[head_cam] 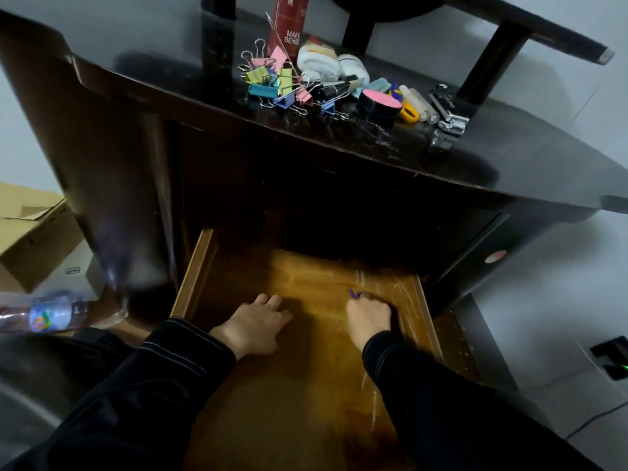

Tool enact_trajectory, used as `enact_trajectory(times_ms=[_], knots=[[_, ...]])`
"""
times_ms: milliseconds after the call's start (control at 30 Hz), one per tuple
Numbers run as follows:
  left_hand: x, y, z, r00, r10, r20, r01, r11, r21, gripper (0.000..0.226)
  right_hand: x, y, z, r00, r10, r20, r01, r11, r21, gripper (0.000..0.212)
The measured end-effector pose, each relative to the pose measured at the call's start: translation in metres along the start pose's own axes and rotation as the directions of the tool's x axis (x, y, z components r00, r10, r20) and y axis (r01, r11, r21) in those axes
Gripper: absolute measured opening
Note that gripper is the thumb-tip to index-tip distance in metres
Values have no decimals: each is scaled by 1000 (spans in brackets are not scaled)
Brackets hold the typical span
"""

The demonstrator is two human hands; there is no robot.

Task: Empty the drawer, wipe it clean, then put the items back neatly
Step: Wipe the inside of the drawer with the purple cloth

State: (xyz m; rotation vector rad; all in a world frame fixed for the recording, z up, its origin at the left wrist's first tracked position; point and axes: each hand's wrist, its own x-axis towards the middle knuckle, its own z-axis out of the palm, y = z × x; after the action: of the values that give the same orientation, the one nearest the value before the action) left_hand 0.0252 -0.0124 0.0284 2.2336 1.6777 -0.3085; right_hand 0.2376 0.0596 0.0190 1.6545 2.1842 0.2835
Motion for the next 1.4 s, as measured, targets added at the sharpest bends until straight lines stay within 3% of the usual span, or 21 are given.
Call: enact_trajectory(times_ms=[133,267,433,567,867,1000,1200,1400], knots=[[5,-2,3,1000,-2,-7,2,1000,14,64,60,-1,-7,986,122,-113,-116,991,61,27],[7,-2,4,1000,-4,-7,5,1000,26,64,84,-1,-5,977,183,-113,-173,981,92,27],[5,-2,1,1000,3,12,-3,1000,10,63,37,-3,-6,991,132,-38,-130,990,59,33],[3,-2,-1,1000,11,24,-11,1000,-1,63,-13,-8,9,999,49,21,-50,998,27,24],[6,-2,2,1000,-6,19,6,1000,5,63,64,2,-7,983,172,-69,-168,984,60,23],[6,-1,1,1000,-16,17,16,1000,2,61,84,3,-7,976,215,-36,-212,975,68,23],[0,-1,-5,999,-6,36,7,1000,-15,58,32,-4,-2,986,167,18,-166,986,-6,37],[-4,0,-7,999,-4,43,5,1000,-13,59,6,-6,4,991,125,40,-124,992,-28,30]])
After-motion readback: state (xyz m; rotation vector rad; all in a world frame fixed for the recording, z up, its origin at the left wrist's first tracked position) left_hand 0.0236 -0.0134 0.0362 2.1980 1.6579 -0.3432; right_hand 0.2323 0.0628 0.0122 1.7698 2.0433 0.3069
